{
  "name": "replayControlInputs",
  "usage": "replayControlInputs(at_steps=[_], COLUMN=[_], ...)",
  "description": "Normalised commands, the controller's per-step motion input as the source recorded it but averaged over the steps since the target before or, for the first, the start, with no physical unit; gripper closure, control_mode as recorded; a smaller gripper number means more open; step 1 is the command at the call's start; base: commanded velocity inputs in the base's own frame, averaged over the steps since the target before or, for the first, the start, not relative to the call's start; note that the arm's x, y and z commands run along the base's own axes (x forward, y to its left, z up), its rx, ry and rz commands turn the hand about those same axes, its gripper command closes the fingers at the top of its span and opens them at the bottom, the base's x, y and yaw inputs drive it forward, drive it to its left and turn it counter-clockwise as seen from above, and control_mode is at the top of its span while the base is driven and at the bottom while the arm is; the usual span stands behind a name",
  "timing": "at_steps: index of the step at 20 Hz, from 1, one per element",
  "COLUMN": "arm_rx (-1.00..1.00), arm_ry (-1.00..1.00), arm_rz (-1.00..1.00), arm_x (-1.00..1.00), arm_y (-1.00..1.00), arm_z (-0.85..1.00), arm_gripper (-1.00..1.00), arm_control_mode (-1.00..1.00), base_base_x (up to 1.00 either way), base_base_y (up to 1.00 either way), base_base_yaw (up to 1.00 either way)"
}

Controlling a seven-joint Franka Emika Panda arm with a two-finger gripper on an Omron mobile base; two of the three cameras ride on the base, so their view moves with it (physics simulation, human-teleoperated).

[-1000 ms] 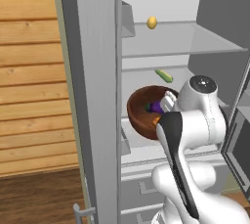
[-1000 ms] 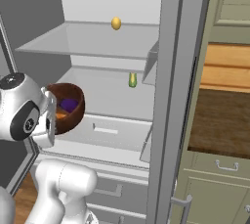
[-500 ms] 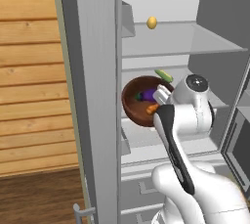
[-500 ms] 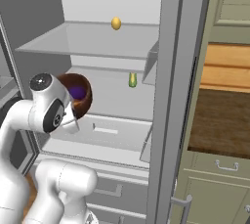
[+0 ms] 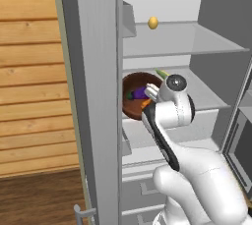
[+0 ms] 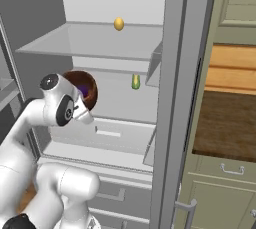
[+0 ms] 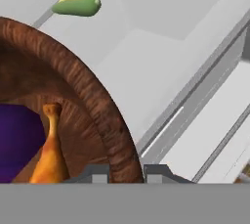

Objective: Pick the chicken drumstick and eggplant from their plates and place them in the bowl. Then put the bowl in the fridge.

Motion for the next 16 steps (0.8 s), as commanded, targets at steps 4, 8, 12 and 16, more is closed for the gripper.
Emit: replayControlInputs(at_steps=[4, 8, 12, 16], arm_rx=[-0.06, -0.01, 0.00, -0.02], arm_ry=[0.00, 0.00, 0.00, -0.03], arm_rz=[0.05, 0.01, 0.00, 0.00], arm_x=[0.66, 0.24, 0.19, 0.21], arm_y=[0.00, 0.00, 0.00, 0.01], arm_z=[-0.01, -0.05, 0.00, -0.10], arm_gripper=[1.00, 1.00, 1.00, 1.00], arm_control_mode=[-1.00, -1.00, -1.00, -1.00], base_base_x=[0.00, 0.00, 0.00, 0.00], base_base_y=[0.00, 0.00, 0.00, 0.00], base_base_yaw=[0.00, 0.00, 0.00, 0.00])
